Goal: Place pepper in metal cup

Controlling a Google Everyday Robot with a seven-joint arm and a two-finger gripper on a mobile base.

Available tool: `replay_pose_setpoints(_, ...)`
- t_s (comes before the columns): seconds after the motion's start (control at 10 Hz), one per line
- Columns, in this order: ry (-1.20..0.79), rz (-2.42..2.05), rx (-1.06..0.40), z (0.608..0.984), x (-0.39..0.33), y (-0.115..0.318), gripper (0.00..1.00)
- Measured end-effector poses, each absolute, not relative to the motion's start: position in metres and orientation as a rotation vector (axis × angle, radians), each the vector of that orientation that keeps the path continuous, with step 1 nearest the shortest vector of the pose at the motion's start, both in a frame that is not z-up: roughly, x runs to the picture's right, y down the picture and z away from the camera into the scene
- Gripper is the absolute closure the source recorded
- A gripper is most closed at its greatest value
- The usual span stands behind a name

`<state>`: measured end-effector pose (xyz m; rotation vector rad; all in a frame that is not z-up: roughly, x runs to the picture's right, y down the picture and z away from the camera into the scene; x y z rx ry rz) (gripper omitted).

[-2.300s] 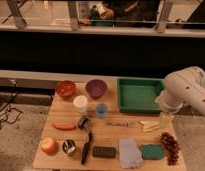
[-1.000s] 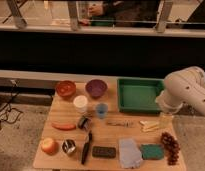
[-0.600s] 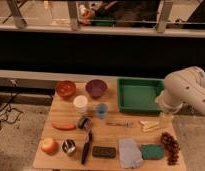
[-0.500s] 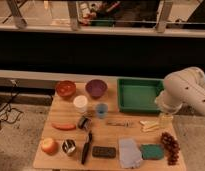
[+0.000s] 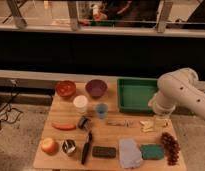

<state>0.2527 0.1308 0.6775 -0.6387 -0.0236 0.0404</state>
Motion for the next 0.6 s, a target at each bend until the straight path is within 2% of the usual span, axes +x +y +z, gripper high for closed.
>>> replay_pose_setpoints(0.6, -0.099, 0.008, -0.683, 0.678, 0.211, 0.144, 0.2)
